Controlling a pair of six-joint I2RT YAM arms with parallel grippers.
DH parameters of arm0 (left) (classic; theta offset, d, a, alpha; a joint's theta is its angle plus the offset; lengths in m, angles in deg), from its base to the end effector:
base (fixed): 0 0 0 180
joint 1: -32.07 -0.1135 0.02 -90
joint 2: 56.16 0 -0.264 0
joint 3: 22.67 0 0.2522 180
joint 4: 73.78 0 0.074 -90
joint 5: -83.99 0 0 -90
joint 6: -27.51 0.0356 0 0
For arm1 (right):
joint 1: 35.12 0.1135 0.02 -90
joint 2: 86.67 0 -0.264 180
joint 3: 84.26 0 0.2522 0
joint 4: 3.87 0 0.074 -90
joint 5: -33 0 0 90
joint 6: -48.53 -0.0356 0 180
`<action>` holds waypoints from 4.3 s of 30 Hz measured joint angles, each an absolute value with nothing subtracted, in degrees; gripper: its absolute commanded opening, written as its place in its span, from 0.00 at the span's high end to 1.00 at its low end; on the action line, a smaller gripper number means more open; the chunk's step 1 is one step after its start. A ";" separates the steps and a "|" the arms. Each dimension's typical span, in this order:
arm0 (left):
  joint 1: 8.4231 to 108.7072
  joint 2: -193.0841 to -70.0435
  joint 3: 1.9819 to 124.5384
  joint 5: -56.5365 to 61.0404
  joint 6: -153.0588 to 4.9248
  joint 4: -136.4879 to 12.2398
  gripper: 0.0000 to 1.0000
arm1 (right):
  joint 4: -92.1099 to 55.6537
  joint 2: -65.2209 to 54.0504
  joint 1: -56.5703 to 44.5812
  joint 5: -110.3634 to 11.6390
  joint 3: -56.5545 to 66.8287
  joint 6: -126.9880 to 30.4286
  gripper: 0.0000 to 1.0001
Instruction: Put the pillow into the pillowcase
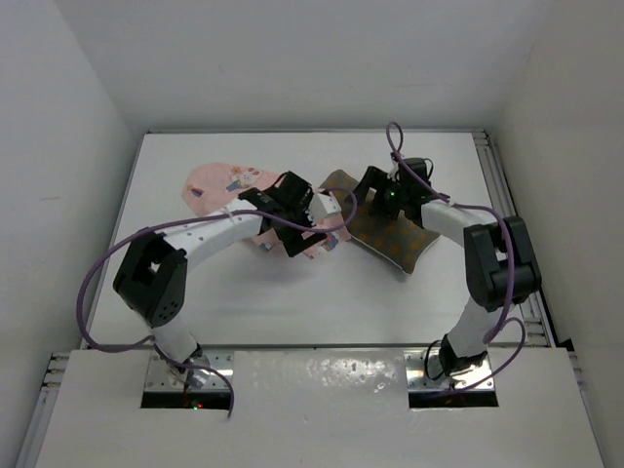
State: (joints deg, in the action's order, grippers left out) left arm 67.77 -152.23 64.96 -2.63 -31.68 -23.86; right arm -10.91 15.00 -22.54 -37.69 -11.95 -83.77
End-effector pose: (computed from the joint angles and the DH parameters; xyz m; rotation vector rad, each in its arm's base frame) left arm 0.2869 -0.2088 0.2457 1.4386 2.1543 -0.1077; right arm 0.3681 0.0942 0.1845 0.3999 2.2803 0.8852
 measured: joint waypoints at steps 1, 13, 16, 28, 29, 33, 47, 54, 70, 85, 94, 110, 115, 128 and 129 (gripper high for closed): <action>68.53 -152.82 64.41 -4.49 -31.09 -24.23 0.08 | -11.55 14.21 -22.54 -37.95 -12.89 -83.46 0.06; 68.45 -155.51 61.20 -15.31 -25.39 -31.75 0.23 | -16.05 8.88 -27.55 -42.44 -15.04 -80.34 0.01; 68.45 -156.40 59.51 -17.56 -23.44 -32.75 0.55 | -18.04 8.82 -28.20 -46.02 -14.64 -77.78 0.01; 67.79 -157.08 63.91 -18.87 -19.86 -29.93 1.00 | -27.85 22.89 -25.76 -50.65 8.22 -59.68 0.01; 67.51 -157.10 65.20 -18.37 -20.36 -28.75 1.00 | -27.41 23.55 -25.03 -49.95 8.16 -59.22 0.01; 65.63 -157.10 71.93 -15.83 -23.09 -25.06 1.00 | -26.28 31.13 -22.37 -47.75 11.48 -58.74 0.04; 62.59 -156.75 72.04 -6.02 -28.58 -18.13 1.00 | -16.49 33.62 -23.29 -39.99 6.01 -64.82 1.00; 62.35 -156.67 69.37 -5.69 -28.34 -19.73 0.89 | -13.58 19.44 -26.15 -43.86 -11.01 -66.09 1.00; 64.45 -156.69 71.58 -8.36 -33.45 -21.02 1.00 | -22.04 -12.10 -27.02 -46.33 -26.14 -61.87 1.00; 64.45 -156.69 75.12 -4.86 -39.24 -18.20 1.00 | -12.46 -3.75 -7.46 -39.29 -27.38 -68.05 1.00; 64.38 -156.67 73.90 -6.39 -39.22 -18.42 1.00 | -11.06 -0.28 -0.34 -34.92 -25.50 -66.66 1.00; 63.20 -155.01 71.47 -5.93 -38.61 -16.49 1.00 | 0.56 12.66 -1.25 -28.60 -21.07 -75.84 1.00; 63.99 -150.50 67.16 1.45 -33.71 -13.65 1.00 | 9.96 17.34 -5.60 -33.32 -21.09 -87.51 1.00; 61.76 -147.97 61.02 0.19 -27.59 -15.49 1.00 | 23.53 15.81 -8.36 -34.26 -27.65 -99.79 1.00; 61.15 -147.97 61.04 -1.19 -27.53 -16.03 1.00 | 23.51 14.70 -8.66 -33.43 -28.19 -99.77 1.00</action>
